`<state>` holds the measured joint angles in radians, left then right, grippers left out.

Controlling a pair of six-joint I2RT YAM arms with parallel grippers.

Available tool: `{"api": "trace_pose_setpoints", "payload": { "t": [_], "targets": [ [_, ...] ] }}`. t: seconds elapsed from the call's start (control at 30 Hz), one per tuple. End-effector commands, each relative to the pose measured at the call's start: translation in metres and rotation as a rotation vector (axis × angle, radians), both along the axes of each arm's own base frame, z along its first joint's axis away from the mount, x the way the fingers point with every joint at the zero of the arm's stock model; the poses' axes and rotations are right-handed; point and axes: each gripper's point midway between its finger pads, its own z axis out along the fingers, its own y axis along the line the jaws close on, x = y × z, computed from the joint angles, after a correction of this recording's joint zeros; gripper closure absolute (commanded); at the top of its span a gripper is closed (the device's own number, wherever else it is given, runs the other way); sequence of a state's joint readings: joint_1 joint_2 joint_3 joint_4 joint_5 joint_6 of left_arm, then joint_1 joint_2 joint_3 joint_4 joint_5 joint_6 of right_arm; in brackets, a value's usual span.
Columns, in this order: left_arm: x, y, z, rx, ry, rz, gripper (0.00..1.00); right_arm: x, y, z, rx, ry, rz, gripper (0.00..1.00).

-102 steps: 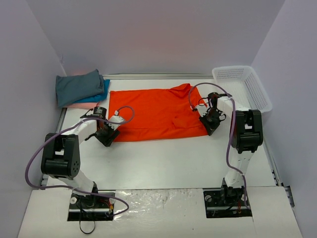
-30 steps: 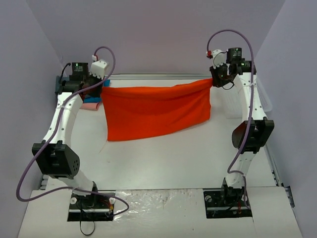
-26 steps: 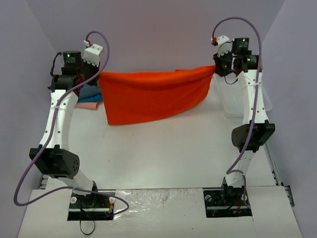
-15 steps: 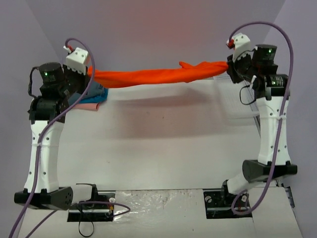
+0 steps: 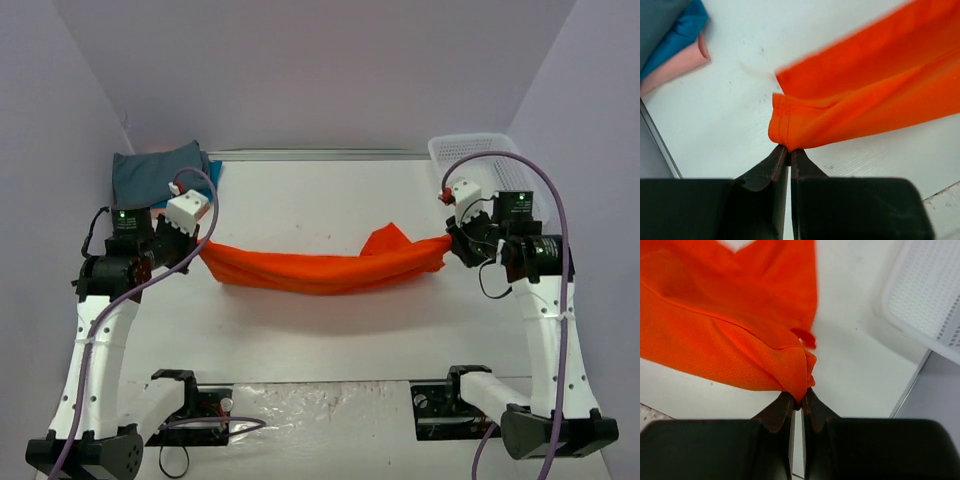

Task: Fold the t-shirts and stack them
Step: Fold the flattened tshirt in 1/3 of the way

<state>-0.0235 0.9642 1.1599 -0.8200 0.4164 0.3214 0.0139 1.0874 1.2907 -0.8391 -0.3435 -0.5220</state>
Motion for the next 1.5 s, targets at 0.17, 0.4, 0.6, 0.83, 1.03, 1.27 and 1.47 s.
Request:
{"api": "trace_pose_setpoints", "payload": {
  "t": [0.17,0.4,0.6,0.83,1.03,1.27,1.47],
  "targets": [
    [0.016,-0.005,0.082,-0.059,-0.187,0.007,0.98,0.02,-0.002,0.068,0.023,-0.185,-0.049,1.0],
    [0.071,0.009,0.032,0.004,-0.065,0.056,0.98,0.092,-0.008,0.019,-0.01,-0.099,-0.056,1.0],
    [0.127,0.024,0.019,0.011,-0.014,0.084,0.98,0.157,-0.017,-0.004,0.006,-0.04,-0.069,1.0],
    [0.161,0.024,0.091,-0.047,-0.148,0.098,0.98,0.198,-0.018,0.082,0.034,-0.241,-0.105,1.0],
    [0.14,0.025,0.112,-0.038,-0.221,0.107,0.98,0.167,-0.013,0.111,0.045,-0.301,-0.081,1.0],
    [0.096,0.03,-0.004,0.046,-0.052,0.067,0.98,0.092,-0.012,0.003,-0.009,-0.063,-0.018,1.0],
    [0.057,0.022,-0.108,0.059,0.191,-0.041,0.98,0.024,-0.011,-0.078,-0.048,0.177,0.075,1.0]
  ]
}}
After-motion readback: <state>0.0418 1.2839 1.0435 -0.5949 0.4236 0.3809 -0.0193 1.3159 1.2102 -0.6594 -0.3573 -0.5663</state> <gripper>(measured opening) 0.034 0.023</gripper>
